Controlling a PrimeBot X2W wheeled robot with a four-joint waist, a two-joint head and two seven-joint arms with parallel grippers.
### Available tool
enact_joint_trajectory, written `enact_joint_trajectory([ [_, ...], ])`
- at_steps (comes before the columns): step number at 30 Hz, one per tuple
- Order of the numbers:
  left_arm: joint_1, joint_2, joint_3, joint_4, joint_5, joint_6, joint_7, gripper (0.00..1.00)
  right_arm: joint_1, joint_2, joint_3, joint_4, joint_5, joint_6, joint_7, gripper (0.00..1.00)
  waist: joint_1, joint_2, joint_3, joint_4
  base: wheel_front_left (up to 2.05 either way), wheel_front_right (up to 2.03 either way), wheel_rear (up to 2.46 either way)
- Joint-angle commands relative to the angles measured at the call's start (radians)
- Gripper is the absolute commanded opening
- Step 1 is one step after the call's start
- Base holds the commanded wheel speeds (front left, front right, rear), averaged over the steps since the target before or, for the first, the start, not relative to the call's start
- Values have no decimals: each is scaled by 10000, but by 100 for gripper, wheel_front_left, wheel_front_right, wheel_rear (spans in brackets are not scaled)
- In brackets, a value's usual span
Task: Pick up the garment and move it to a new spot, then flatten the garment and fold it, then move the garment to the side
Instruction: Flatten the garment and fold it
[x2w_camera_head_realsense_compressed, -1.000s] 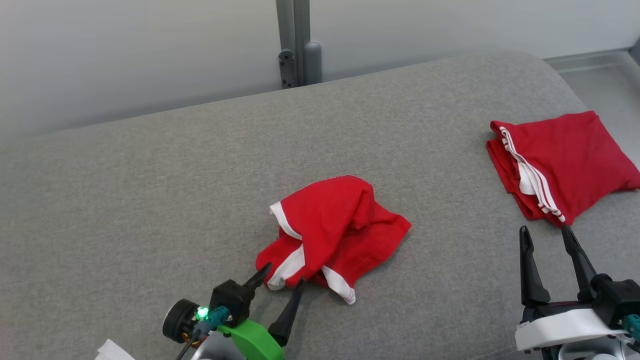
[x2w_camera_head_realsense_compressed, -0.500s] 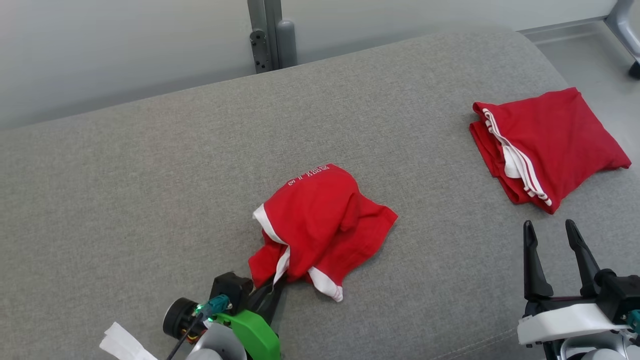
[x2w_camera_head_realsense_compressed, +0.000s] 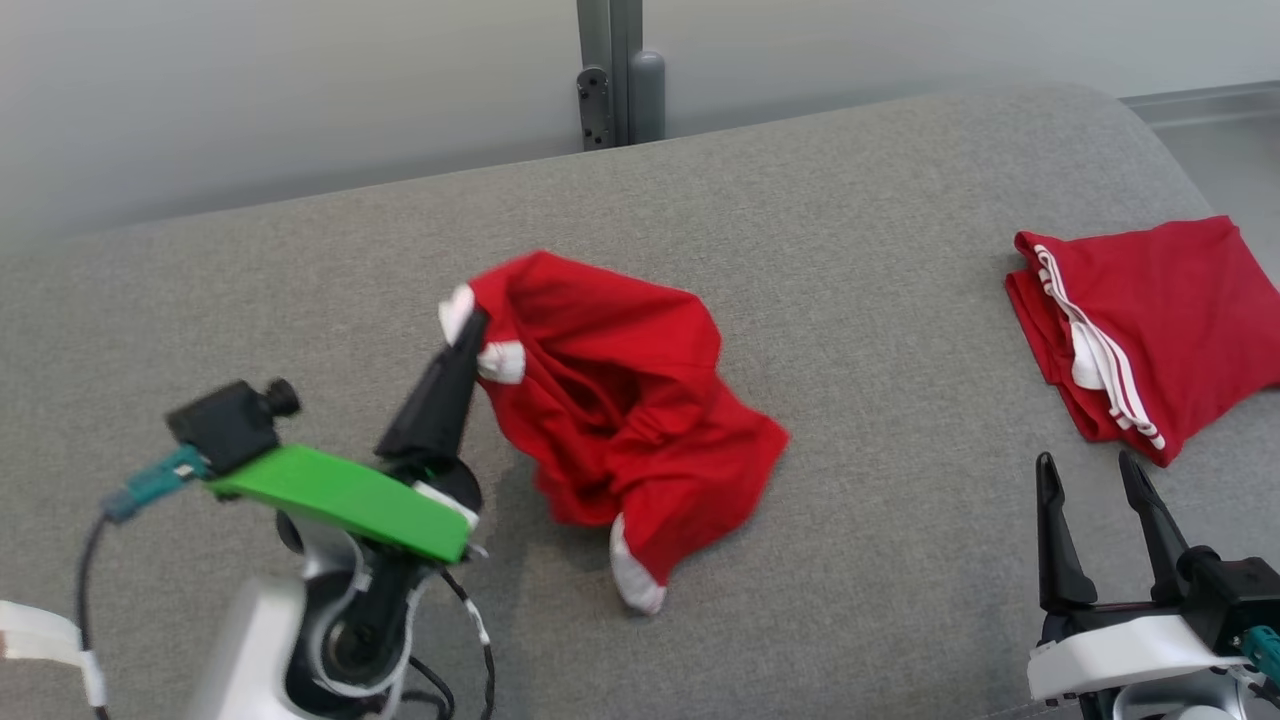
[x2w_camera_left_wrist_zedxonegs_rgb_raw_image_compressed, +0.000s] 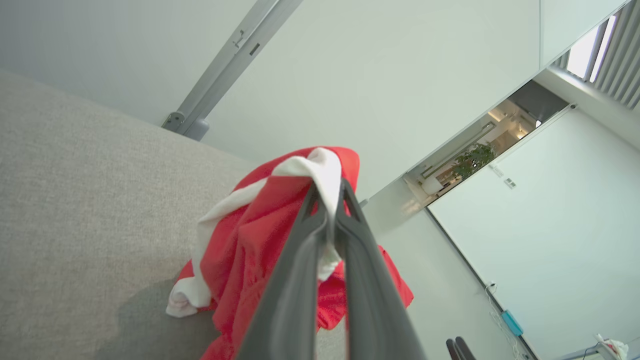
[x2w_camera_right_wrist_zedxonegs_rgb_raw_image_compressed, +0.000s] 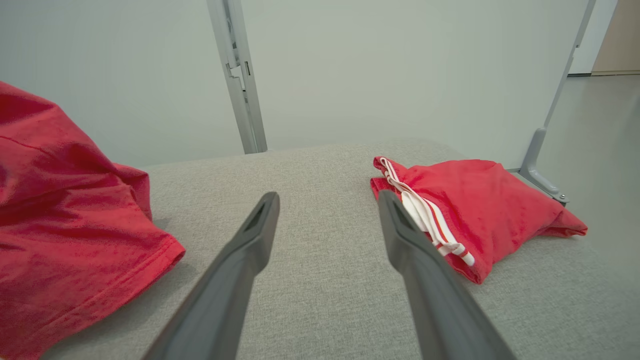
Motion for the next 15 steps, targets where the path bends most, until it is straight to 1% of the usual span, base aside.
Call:
enact_joint_trajectory([
  [1, -338, 65, 368, -441, -428, 305, 146, 0, 41, -20, 48, 31, 60, -3, -24, 100, 0, 0, -170, 240, 0, 0, 0],
  [4, -862, 107, 1039, -1246, -992, 1054, 542, 0, -5, -23, 153, 71, 136, -5, -24, 100, 0, 0, -208, 397, 0, 0, 0],
  [7, -1551, 237, 1480, -1707, -1332, 1734, 980, 0, -88, -21, 261, 126, 218, -3, -24, 100, 0, 0, -214, 446, 0, 0, 0],
  [10, -2229, 513, 1543, -1951, -1344, 2172, 1517, 0, -128, -23, 327, 151, 315, -5, -24, 100, 0, 0, -167, 416, 0, 0, 0],
  [14, -2973, 697, 1209, -1968, -1187, 2495, 2139, 0, -184, -23, 359, 193, 415, -3, -24, 100, 0, 0, -72, 285, 0, 0, 0],
  [15, -3109, 632, 1048, -1885, -1221, 2558, 2278, 0, -203, -23, 366, 207, 445, -3, -24, 100, 0, 0, -53, 239, 0, 0, 0],
])
